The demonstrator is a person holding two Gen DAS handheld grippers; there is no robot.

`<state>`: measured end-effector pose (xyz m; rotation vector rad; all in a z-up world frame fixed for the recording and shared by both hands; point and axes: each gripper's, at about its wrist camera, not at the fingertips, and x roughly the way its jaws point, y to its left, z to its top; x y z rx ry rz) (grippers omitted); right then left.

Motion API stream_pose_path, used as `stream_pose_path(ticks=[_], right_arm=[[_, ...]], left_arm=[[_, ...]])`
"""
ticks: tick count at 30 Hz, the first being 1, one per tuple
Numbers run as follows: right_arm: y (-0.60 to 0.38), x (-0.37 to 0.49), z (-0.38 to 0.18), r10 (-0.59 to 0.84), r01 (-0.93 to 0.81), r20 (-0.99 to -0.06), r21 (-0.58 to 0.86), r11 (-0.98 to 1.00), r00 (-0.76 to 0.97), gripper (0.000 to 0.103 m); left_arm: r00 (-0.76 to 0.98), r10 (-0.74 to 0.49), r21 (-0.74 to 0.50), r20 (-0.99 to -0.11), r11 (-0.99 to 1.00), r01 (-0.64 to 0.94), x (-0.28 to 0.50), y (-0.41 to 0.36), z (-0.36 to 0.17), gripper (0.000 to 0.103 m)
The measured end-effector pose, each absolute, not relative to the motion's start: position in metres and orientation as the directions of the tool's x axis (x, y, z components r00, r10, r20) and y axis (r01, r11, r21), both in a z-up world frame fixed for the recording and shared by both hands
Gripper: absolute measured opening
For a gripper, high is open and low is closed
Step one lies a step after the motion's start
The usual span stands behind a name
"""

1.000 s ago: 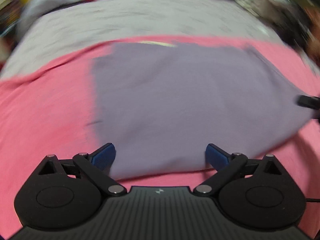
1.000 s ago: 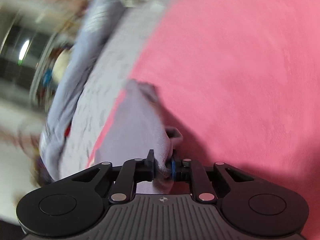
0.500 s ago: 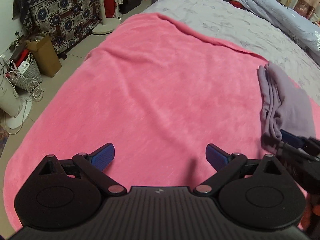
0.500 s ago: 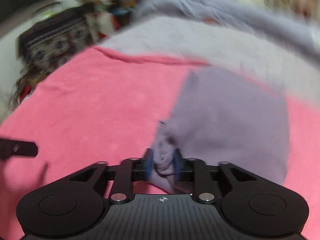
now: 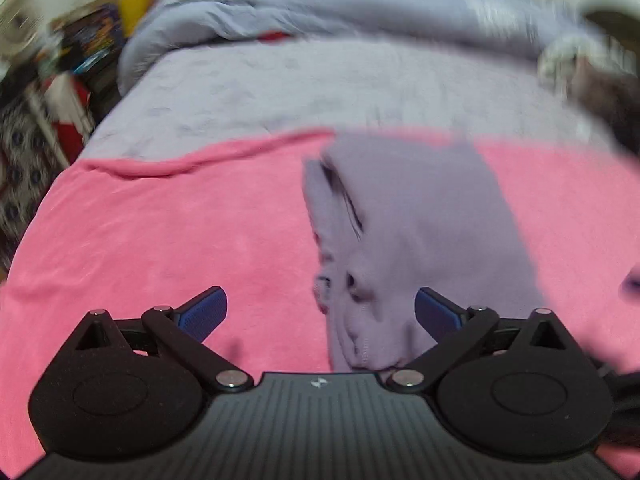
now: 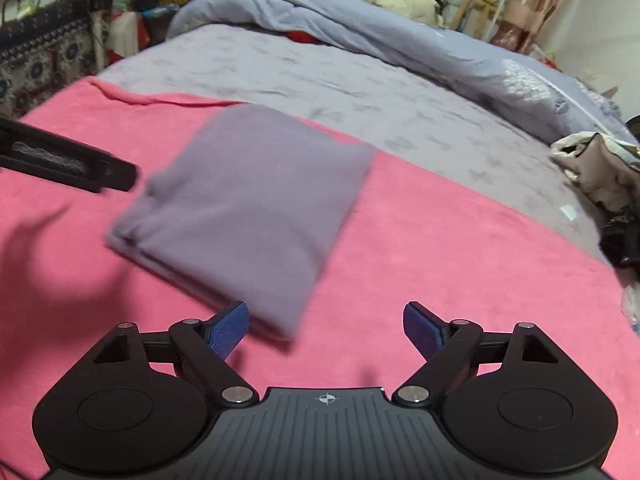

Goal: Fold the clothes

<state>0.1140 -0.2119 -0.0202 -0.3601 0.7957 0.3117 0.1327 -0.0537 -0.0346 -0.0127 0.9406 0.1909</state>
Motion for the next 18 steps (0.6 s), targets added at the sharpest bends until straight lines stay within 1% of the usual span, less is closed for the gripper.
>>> stream_pose_path(ticks=[1,2,3,5,6,7,8,9,10,11,12,13,14,15,17,18], right_arm=[[-0.212,0.122,-0.021,0.151,-0.39,-0.73,-0.169,0.905,0.667,0.085],[-0.211,0.13,-0.022,0.166,-0.378,-0.721,-0.142,0.915,0.673,0.086],[-0.21,0.139,-0.022,0.181,-0.365,-0.711,-0.114,0.924,0.68,0.087],[-0.208,0.154,-0.032,0.171,-0.343,-0.707,-0.107,0.933,0.686,0.101],[-0.205,0.157,-0.042,0.148,-0.348,-0.727,-0.133,0.928,0.67,0.102],[-0.21,0.153,-0.053,0.117,-0.373,-0.765,-0.17,0.912,0.634,0.102],[-0.215,0.146,-0.059,0.112,-0.376,-0.765,-0.179,0.909,0.634,0.102],[-0.217,0.139,-0.063,0.117,-0.369,-0.751,-0.177,0.912,0.65,0.102],[-0.22,0.132,-0.067,0.121,-0.362,-0.737,-0.175,0.916,0.665,0.102],[-0.225,0.126,-0.068,0.13,-0.351,-0.731,-0.157,0.923,0.67,0.102],[-0.231,0.123,-0.068,0.143,-0.336,-0.736,-0.12,0.934,0.661,0.102],[-0.238,0.12,-0.068,0.156,-0.318,-0.744,-0.079,0.945,0.649,0.102],[-0.244,0.119,-0.068,0.171,-0.302,-0.757,-0.037,0.953,0.631,0.102],[-0.25,0.119,-0.068,0.185,-0.285,-0.771,0.005,0.959,0.609,0.102],[-0.254,0.121,-0.063,0.204,-0.342,-0.83,0.016,0.94,0.52,0.102],[-0.253,0.124,-0.058,0.194,-0.363,-0.846,0.0,0.932,0.497,0.101]], left_arm=[[0.542,0.172,0.089,-0.822,0.98,-0.175,0.136,-0.056,-0.049,0.103],[0.529,0.171,0.077,-0.831,0.978,-0.195,0.136,-0.054,-0.059,0.103],[0.552,0.139,0.005,-0.823,0.971,-0.238,0.127,-0.045,-0.061,0.103],[0.544,0.095,-0.073,-0.834,0.958,-0.279,0.117,-0.031,-0.06,0.103],[0.532,0.113,-0.049,-0.839,0.958,-0.281,0.115,-0.031,-0.055,0.103],[0.521,0.132,-0.025,-0.843,0.959,-0.283,0.113,-0.031,-0.05,0.103],[0.509,0.15,-0.001,-0.847,0.959,-0.285,0.111,-0.03,-0.045,0.103],[0.51,0.164,0.013,-0.844,0.958,-0.286,0.109,-0.03,-0.038,0.098],[0.542,0.165,0.005,-0.824,0.959,-0.284,0.108,-0.032,-0.026,0.096],[0.58,0.153,-0.014,-0.8,0.962,-0.272,0.108,-0.033,-0.015,0.097],[0.628,0.107,-0.051,-0.771,0.972,-0.229,0.114,-0.035,-0.005,0.1],[0.653,0.071,-0.063,-0.754,0.982,-0.18,0.124,-0.041,0.001,0.101],[0.65,0.072,-0.03,-0.757,0.989,-0.144,0.138,-0.05,0.001,0.102],[0.622,0.106,0.03,-0.776,0.991,-0.131,0.15,-0.059,-0.006,0.102],[0.523,0.2,0.144,-0.829,0.979,-0.145,0.162,-0.067,-0.034,0.102],[0.486,0.222,0.166,-0.845,0.974,-0.156,0.164,-0.067,-0.046,0.103]])
